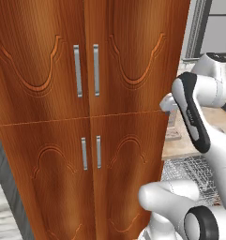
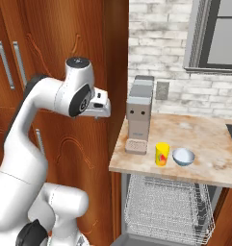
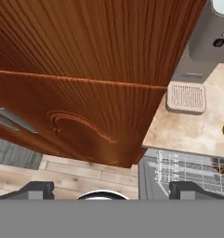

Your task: Pick up the cup and bowl from the counter, place them in the dishwasher, and close the dishwasher door.

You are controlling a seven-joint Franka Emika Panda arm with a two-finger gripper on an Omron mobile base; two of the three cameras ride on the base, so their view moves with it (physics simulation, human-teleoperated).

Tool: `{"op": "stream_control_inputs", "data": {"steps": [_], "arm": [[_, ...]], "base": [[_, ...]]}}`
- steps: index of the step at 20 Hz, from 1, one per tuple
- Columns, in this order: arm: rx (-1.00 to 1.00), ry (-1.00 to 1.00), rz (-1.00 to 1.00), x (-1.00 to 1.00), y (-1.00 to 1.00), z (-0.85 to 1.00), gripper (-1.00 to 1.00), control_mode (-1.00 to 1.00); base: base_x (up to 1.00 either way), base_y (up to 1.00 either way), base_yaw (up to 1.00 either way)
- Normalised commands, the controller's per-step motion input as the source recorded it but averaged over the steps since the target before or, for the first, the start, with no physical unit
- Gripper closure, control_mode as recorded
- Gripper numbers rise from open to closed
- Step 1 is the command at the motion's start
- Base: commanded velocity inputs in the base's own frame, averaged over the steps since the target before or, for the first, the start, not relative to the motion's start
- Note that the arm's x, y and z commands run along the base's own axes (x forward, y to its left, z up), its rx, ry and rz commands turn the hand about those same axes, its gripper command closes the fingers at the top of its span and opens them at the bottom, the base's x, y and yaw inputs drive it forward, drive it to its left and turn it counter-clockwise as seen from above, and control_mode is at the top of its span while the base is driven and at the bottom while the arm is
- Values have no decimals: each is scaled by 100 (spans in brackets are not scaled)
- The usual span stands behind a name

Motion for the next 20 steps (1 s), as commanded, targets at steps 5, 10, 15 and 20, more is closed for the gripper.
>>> {"op": "stream_control_inputs", "data": {"steps": [5,10,15,20], "arm": [[0,0,2,0,-42,-6,-100,-100],[-2,0,0,0,-31,-21,-100,-100],[-5,0,0,0,-36,-28,-100,-100],[-2,0,0,0,-46,-30,-100,-100]], "base": [[0,0,0],[0,0,0],[0,0,0],[0,0,0]]}}
